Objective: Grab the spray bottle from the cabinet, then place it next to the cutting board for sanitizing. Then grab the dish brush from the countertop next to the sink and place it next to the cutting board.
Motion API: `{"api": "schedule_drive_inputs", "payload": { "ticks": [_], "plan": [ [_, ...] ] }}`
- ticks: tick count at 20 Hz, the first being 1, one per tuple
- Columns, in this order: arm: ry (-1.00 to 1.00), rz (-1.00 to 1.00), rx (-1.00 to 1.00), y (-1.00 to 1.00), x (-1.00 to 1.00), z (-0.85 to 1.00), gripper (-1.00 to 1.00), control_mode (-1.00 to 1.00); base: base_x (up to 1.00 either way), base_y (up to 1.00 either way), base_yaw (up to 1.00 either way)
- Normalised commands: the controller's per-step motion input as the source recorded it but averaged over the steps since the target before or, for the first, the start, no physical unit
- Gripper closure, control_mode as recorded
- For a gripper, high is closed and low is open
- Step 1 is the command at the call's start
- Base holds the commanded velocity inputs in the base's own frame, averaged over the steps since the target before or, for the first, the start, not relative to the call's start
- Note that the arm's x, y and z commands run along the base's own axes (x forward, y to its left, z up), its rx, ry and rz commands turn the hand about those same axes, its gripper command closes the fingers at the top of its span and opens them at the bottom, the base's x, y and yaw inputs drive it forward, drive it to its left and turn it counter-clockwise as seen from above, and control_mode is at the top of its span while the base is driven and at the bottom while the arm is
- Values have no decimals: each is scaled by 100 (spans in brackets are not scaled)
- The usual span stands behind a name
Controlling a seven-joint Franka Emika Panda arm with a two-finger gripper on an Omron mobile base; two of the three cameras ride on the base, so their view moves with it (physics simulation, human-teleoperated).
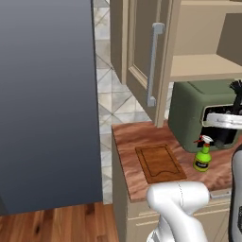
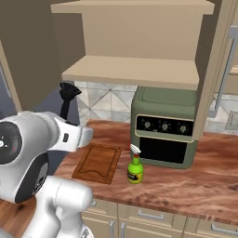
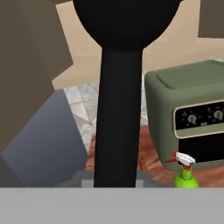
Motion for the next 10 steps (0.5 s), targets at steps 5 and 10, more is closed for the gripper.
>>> {"api": "schedule_drive_inputs", "payload": {
  "ticks": [5,10],
  "plan": [
    [26,0,-4,0,5,-99,100,-100,0,0,0],
    [40,7,0,7,84,-84,100,-100,0,0,0]
  ]
}}
